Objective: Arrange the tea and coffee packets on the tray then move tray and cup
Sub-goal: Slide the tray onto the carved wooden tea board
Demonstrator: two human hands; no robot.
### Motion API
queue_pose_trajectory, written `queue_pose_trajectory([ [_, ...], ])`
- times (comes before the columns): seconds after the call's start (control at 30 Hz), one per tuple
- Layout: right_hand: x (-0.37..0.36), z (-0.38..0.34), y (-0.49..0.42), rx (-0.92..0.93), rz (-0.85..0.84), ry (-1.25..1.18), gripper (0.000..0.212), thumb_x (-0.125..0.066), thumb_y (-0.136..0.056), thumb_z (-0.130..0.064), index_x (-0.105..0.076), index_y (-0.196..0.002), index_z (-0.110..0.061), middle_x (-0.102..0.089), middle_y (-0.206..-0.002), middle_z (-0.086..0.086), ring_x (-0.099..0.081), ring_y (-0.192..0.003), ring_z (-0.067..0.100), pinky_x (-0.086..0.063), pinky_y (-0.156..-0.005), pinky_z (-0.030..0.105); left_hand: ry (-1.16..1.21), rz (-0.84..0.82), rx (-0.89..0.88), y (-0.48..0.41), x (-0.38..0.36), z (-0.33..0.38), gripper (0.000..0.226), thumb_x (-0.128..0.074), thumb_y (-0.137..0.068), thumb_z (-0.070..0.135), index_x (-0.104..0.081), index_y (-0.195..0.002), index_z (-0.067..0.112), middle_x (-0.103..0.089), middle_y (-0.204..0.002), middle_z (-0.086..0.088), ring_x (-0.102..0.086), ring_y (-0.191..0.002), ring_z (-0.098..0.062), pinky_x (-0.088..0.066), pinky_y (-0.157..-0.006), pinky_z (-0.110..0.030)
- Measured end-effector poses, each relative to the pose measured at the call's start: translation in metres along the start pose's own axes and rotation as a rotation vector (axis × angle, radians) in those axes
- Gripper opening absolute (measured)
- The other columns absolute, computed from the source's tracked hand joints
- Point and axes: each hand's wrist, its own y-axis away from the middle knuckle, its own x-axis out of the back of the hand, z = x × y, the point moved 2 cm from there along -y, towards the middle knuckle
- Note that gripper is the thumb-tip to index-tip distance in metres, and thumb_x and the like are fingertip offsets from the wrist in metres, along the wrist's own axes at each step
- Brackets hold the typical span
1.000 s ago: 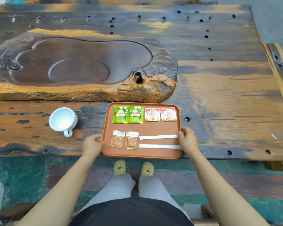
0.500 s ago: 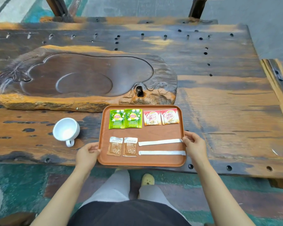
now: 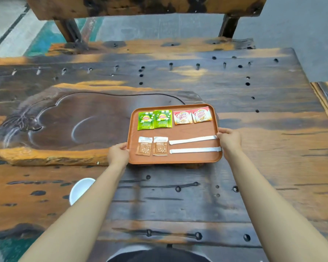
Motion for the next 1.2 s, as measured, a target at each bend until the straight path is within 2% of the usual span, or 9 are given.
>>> queue_pose_trajectory([
  [0.1, -0.015, -0.015, -0.022, -0.009, 0.009, 0.029, 0.027, -0.054, -0.083, 0.002, -0.068, -0.105, -0.005, -0.068, -0.110, 0.019, -0.063, -0.097, 0.028, -0.051, -0.091, 0.036, 0.048, 0.007, 0.019, -0.024, -0.003, 0.013, 0.027, -0.060, -0.080, -0.001, -0.069, -0.105, 0.005, -0.071, -0.107, -0.016, -0.058, -0.082, -0.015, -0.046, -0.066, -0.017],
  [0.17, -0.023, -0.020, -0.034, -0.023, 0.018, 0.056, 0.027, -0.054, -0.083, 0.000, -0.069, -0.105, -0.006, -0.069, -0.110, 0.018, -0.064, -0.099, 0.029, -0.052, -0.092, 0.038, 0.027, 0.021, 0.022, -0.038, -0.005, 0.022, 0.026, -0.062, -0.079, 0.002, -0.071, -0.103, 0.007, -0.072, -0.106, -0.014, -0.057, -0.082, -0.013, -0.043, -0.065, -0.018],
  [0.23, -0.029, -0.023, -0.044, -0.040, 0.035, 0.077, 0.027, -0.055, -0.083, -0.001, -0.069, -0.106, -0.008, -0.069, -0.110, 0.016, -0.064, -0.098, 0.028, -0.052, -0.090, 0.036, 0.007, 0.021, 0.004, -0.050, -0.009, 0.032, 0.025, -0.063, -0.077, 0.003, -0.072, -0.101, 0.008, -0.073, -0.104, -0.012, -0.055, -0.081, -0.010, -0.040, -0.057, -0.013],
  [0.37, -0.037, -0.021, -0.057, -0.066, 0.076, 0.104, 0.027, -0.055, -0.084, -0.002, -0.069, -0.106, -0.009, -0.070, -0.109, 0.015, -0.064, -0.095, 0.026, -0.052, -0.087, 0.035, -0.035, 0.002, -0.011, -0.068, -0.018, 0.042, 0.025, -0.063, -0.078, 0.005, -0.073, -0.100, 0.012, -0.073, -0.103, -0.009, -0.055, -0.082, -0.012, -0.039, -0.073, -0.022],
  [0.57, -0.041, -0.019, -0.063, -0.037, 0.106, 0.152, 0.027, -0.053, -0.087, -0.006, -0.069, -0.108, -0.009, -0.069, -0.112, 0.012, -0.061, -0.095, 0.023, -0.050, -0.087, 0.033, -0.065, 0.008, -0.033, -0.077, -0.024, 0.043, 0.026, -0.060, -0.080, 0.008, -0.073, -0.101, 0.017, -0.074, -0.098, -0.005, -0.055, -0.080, -0.012, -0.038, -0.071, -0.023],
  [0.77, -0.041, -0.019, -0.056, -0.006, 0.080, 0.166, 0.028, -0.050, -0.089, -0.008, -0.067, -0.110, -0.012, -0.068, -0.115, 0.010, -0.059, -0.102, 0.023, -0.048, -0.088, 0.034, -0.066, -0.033, -0.060, -0.080, -0.025, 0.037, 0.029, -0.055, -0.085, 0.008, -0.068, -0.110, 0.016, -0.071, -0.108, -0.007, -0.056, -0.089, -0.016, -0.044, -0.082, -0.027],
  [0.97, -0.035, -0.022, -0.050, -0.048, 0.038, 0.143, 0.031, -0.049, -0.090, -0.012, -0.062, -0.118, -0.010, -0.064, -0.121, 0.012, -0.058, -0.108, 0.024, -0.049, -0.098, 0.042, -0.084, -0.141, -0.077, -0.078, -0.021, 0.032, 0.035, -0.054, -0.087, 0.010, -0.059, -0.121, 0.015, -0.066, -0.114, -0.009, -0.060, -0.104, -0.025, -0.045, -0.089, -0.034],
  [1.07, -0.031, -0.029, -0.035, 0.087, 0.108, 0.298, 0.034, -0.045, -0.090, -0.010, -0.056, -0.122, -0.004, -0.060, -0.126, 0.016, -0.054, -0.116, 0.030, -0.044, -0.102, 0.040, -0.073, -0.191, -0.071, -0.076, -0.007, 0.023, 0.034, -0.053, -0.087, 0.013, -0.059, -0.121, 0.013, -0.067, -0.109, -0.010, -0.061, -0.102, -0.027, -0.048, -0.095, -0.041],
  [1.2, -0.041, -0.036, 0.007, 0.403, 0.154, 0.438, 0.030, -0.045, -0.086, -0.003, -0.057, -0.114, -0.002, -0.059, -0.116, 0.017, -0.051, -0.111, 0.031, -0.041, -0.097, 0.041, -0.048, -0.201, -0.091, -0.069, 0.030, -0.002, 0.028, -0.055, -0.088, 0.015, -0.063, -0.114, 0.014, -0.067, -0.110, -0.014, -0.063, -0.099, -0.028, -0.048, -0.097, -0.044],
])
